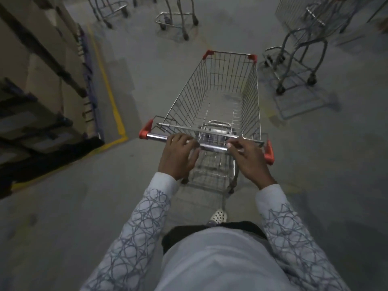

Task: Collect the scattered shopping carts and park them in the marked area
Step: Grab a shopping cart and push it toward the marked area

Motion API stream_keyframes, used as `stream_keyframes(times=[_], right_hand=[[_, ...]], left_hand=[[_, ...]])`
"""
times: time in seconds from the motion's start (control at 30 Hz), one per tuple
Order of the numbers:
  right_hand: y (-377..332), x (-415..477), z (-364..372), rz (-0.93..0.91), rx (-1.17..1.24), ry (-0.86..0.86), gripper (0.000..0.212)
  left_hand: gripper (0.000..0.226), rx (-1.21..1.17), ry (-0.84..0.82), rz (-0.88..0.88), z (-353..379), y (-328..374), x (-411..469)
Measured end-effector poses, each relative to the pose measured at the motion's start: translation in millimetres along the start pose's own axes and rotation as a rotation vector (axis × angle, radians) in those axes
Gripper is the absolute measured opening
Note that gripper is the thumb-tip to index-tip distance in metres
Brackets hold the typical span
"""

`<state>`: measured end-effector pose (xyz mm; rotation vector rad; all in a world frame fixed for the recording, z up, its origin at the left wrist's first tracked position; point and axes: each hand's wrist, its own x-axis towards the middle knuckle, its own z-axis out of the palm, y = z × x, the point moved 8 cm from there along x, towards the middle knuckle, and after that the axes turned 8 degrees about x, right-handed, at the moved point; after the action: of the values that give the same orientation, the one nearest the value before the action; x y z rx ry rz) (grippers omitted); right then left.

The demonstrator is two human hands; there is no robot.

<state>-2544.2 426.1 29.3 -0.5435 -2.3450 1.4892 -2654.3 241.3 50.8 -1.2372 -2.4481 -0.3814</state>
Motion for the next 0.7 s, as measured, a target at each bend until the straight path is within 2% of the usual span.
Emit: stream_keyframes(times=[0.07,0.13,0.27,0.37,0.43,0.53,0.6,0.7], right_hand=[[1.9,14.9,7.0,-0.060,-0.115,0.027,0.015],[4.3,21.9,13.2,-0.076,-0.266,0.043,0.018],[21.5,27.4,24.6,0.014,-0.546,0.054,0.030],[27.4,30.2,27.8,0.116,-0.737,0.185,0.050],[24.9,30.6,28.5,0.187,-0.791,0.298,0.057],[14.9,28.0,30.0,0.234,-0.840,0.433,0.048],[10.5,27.7,33.7,0.244,-0.880,0.468,0.044],[15.2,30.0,40.6,0.319,-0.900,0.481,0.051]], left_hand=[[0.019,0.020,0.021,0.014,8.0,-18.3,17.1],[0.026,0.025,-0.030,-0.023,21.5,-38.4,29.3],[0.044,0.097,-0.249,-0.083,61.4,-68.9,35.3],[0.055,0.164,-0.281,-0.123,74.1,-83.1,32.2],[0.055,0.149,-0.289,-0.139,75.6,-85.2,32.2],[0.055,0.141,-0.353,-0.104,77.8,-85.4,32.5],[0.051,0.140,-0.355,-0.079,75.5,-88.5,35.6],[0.052,0.154,-0.376,-0.054,77.2,-96.8,39.3]])
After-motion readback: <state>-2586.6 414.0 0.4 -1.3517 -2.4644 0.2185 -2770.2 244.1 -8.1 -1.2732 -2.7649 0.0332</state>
